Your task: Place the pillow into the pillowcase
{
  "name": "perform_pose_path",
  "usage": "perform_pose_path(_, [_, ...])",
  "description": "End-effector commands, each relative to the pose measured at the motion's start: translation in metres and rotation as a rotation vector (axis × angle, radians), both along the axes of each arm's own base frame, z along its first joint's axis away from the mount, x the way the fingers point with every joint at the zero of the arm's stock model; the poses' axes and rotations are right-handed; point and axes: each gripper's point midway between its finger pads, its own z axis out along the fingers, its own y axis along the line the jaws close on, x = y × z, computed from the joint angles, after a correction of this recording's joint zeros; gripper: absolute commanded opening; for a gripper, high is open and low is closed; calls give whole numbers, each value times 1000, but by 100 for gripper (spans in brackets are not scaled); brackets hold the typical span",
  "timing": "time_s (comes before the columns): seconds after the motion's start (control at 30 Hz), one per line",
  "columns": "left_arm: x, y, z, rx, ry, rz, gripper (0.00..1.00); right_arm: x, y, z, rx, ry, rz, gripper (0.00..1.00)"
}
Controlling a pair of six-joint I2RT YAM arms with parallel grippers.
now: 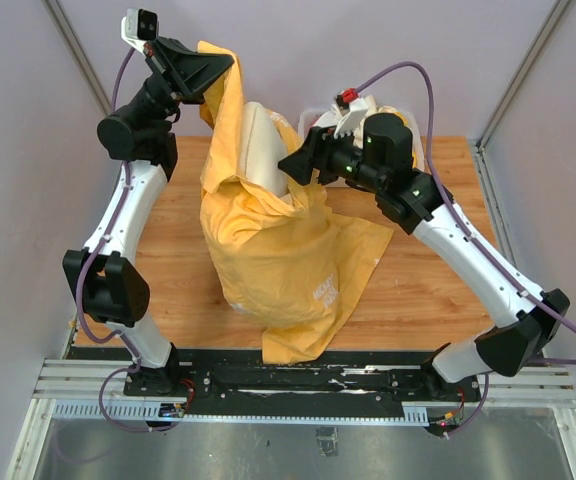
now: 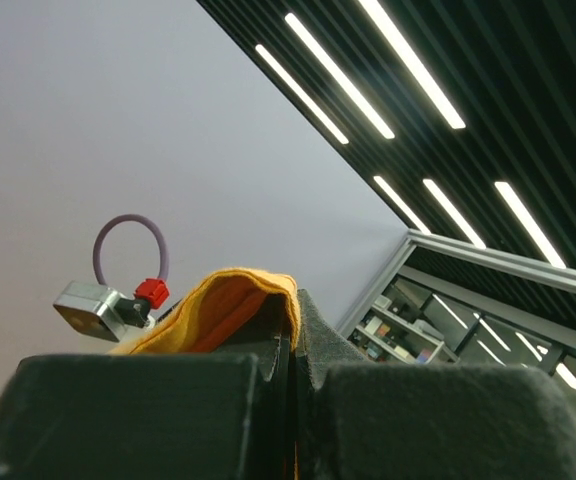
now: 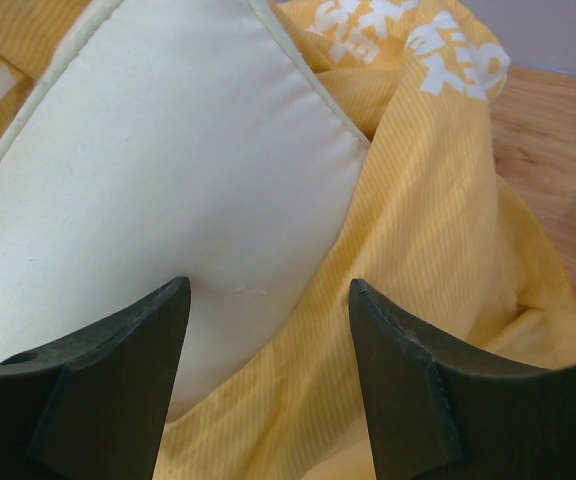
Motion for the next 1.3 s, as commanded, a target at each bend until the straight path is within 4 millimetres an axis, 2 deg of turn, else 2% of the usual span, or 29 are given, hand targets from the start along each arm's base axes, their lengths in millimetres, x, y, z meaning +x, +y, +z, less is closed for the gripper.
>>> perform_pose_path(0.0, [-29,8,23,-32,-93,11,0,5,7,8,73,11,47,64])
perform_pose_path(0.27, [-28,7,20,-31,-81,2,0,3,32,3,142,64,148,50])
perform_pose_path(0.3, [-27,7,19,-31,-78,1,0,2,34,4,149,65,159,44])
perform_pose_path(0.43, [-27,8,18,-34,-76,-2,0,3,39,3,141,70,169,7])
perform_pose_path(0.47, [-26,7,18,-34,-76,-2,0,3,37,4,132,68,160,1])
perform_pose_path(0.5, [-26,7,18,-34,-78,-3,0,4,35,4,122,63,152,1])
perform_pose_path(0.6, [-26,8,19,-36,-78,-5,0,3,25,20,104,11,120,1])
perform_pose_path(0.8, [-27,8,21,-43,-83,-9,0,-6,-5,87,101,-153,58,1])
perform_pose_path(0.93, [-27,9,22,-47,-86,-11,0,-11,-17,116,121,-202,47,1])
perform_pose_path(0.97, [-27,9,22,-47,-86,-11,0,-14,-17,117,122,-197,55,1])
perform_pose_path(1.0, [-27,9,21,-45,-85,-12,0,-17,-16,116,121,-188,70,7])
perform_pose_path(1.03, [-27,8,21,-43,-85,-13,0,-19,-15,113,119,-177,81,17])
perform_pose_path(1.1, [-28,8,20,-42,-86,-14,0,-23,-14,104,113,-149,95,29])
perform_pose_path(1.2, [-26,8,17,-39,-82,-15,0,-21,-15,82,90,-102,86,49])
perform_pose_path(1.27, [-28,8,15,-38,-82,-19,0,-18,-15,60,57,-61,72,58])
